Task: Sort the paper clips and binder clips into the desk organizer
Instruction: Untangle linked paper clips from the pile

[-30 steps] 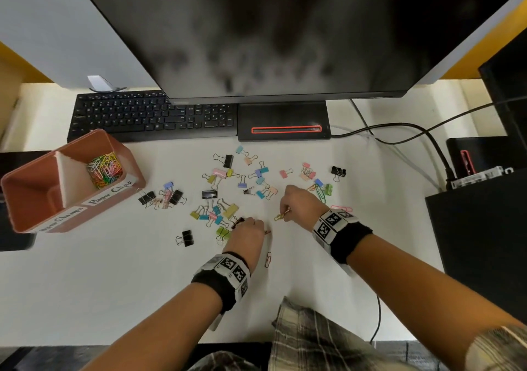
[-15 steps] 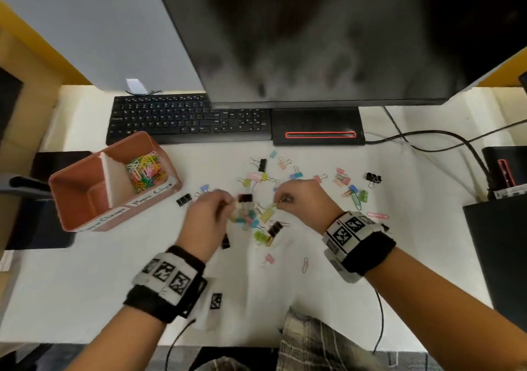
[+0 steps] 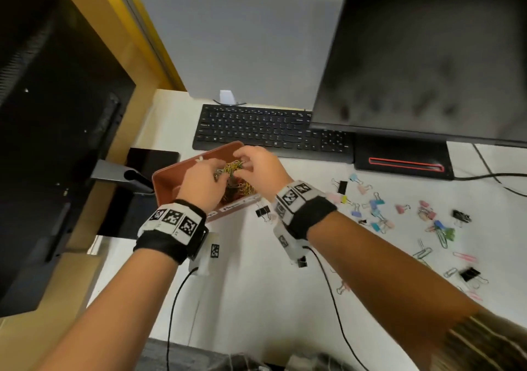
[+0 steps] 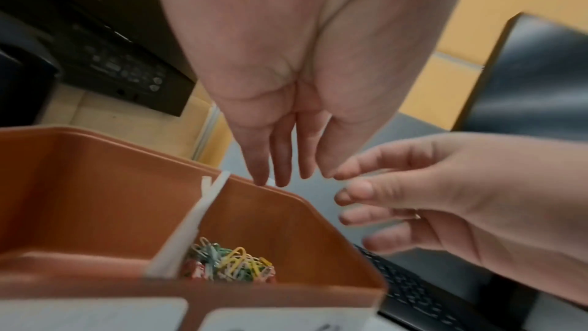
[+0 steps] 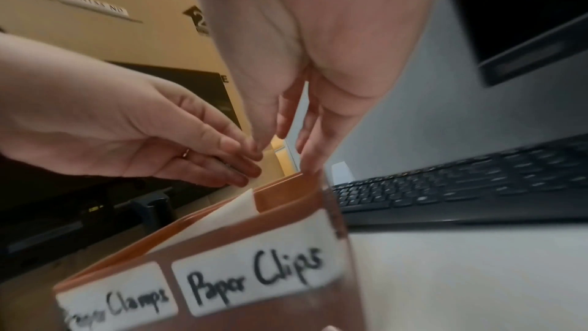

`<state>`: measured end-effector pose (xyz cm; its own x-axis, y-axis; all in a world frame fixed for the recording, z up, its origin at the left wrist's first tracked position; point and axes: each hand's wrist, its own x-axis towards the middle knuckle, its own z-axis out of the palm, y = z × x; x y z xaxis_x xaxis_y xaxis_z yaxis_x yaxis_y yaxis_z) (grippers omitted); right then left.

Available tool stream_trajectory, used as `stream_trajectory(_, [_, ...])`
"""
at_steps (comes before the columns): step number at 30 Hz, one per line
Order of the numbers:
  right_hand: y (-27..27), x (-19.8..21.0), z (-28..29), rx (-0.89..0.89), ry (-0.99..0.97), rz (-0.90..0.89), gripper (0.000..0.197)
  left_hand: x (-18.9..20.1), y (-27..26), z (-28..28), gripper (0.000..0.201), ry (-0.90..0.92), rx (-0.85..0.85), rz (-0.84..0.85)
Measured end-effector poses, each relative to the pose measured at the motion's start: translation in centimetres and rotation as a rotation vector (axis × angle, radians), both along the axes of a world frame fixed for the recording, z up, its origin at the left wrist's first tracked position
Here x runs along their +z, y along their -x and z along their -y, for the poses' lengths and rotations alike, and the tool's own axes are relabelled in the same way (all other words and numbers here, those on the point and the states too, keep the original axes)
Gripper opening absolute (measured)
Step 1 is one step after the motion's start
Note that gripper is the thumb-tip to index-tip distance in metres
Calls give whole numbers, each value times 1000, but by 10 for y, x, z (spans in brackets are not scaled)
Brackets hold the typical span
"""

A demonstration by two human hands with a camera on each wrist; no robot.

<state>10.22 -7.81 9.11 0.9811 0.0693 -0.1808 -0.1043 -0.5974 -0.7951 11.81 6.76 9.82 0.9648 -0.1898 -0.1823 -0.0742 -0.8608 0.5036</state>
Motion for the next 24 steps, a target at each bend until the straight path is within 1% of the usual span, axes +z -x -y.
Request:
stream_trajectory(1, [12,0,12,1,-13,21,29,0,5,1,26,43,-28,25])
stream_trajectory(3, [45,-3,44,8,12,26,21,-1,20,7,19,159,-100,22])
stream_trajectory(4, [65,-6,64,14,54,-1,19,-3,30,13,16,207,-150,5])
stream_trajectory(6, [109,-20,105,7,157,-114,19,-12,52,29,14,249,-270,-49])
stream_trajectory(9, [176,-46,161,17,287,-304,16,-37,87,56,10,193,-466,-191])
stream_trajectory(11, [213,-60,185,50,331,-433,21,-56,112,75,7,148,-572,-317])
stream_trajectory(12, [226,-66,192,60,319,-473,24,-63,124,84,8,142,-610,-374])
stream_trajectory(13, [238,-70,197,74,301,-492,25,-69,136,94,11,135,-641,-419])
stream_trajectory(15, [253,-77,200,133,281,-469,27,-77,158,114,18,132,-676,-454])
stream_trajectory(18, [260,-87,200,211,277,-406,27,-85,183,145,23,158,-669,-424])
stream_trajectory(19, [261,-89,201,210,271,-399,22,-89,188,154,25,133,-672,-394])
stream_trajectory(21, [263,-91,206,193,251,-392,15,-97,193,168,30,32,-687,-282])
stream_trajectory(22, [265,-93,208,186,237,-386,14,-100,194,173,31,-16,-686,-221])
stream_trajectory(24, [267,-94,215,170,205,-389,18,-104,194,178,35,-67,-649,-151])
